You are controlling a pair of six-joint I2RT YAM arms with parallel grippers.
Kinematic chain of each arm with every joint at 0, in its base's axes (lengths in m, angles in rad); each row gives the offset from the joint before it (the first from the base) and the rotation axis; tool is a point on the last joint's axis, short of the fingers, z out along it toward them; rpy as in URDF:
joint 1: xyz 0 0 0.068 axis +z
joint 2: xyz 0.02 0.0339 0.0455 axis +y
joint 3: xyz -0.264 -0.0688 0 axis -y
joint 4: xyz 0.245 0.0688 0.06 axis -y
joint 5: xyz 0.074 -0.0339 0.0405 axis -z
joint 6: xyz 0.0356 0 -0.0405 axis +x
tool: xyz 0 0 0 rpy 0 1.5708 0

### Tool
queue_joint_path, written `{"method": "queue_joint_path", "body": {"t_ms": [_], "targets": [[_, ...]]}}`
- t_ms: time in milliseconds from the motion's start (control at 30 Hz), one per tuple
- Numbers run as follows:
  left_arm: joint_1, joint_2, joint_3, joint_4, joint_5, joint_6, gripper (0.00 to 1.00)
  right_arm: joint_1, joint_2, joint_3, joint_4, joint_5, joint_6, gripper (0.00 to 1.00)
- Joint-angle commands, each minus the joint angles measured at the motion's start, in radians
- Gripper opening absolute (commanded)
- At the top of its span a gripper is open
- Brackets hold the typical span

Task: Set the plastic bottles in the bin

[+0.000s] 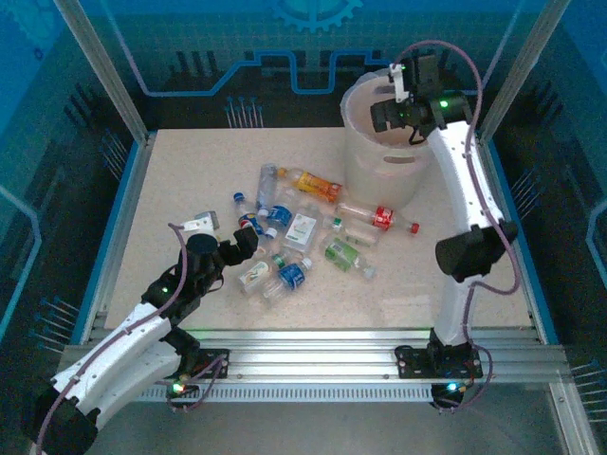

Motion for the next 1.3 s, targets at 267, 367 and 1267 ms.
{"method": "queue_joint_path", "body": {"t_ms": [267, 367, 1267], "targets": [[0.006, -0.015, -0.015, 0.004, -0.004, 0.02, 0.99, 0.114, -0.402, -0.404, 0.093, 0.034, 0.122, 1.0], [0.006, -0.014, -0.021, 0.02, 0.001, 0.022, 0.99, 0.177, -0.524, -0.561, 0.132, 0.069, 0.158, 1.0], [0.005, 0.059, -0.034, 0.109, 0.008, 0.03, 0.99, 0.458, -0.451, -1.15, 0.137, -0.095, 0.316, 0.95]]}}
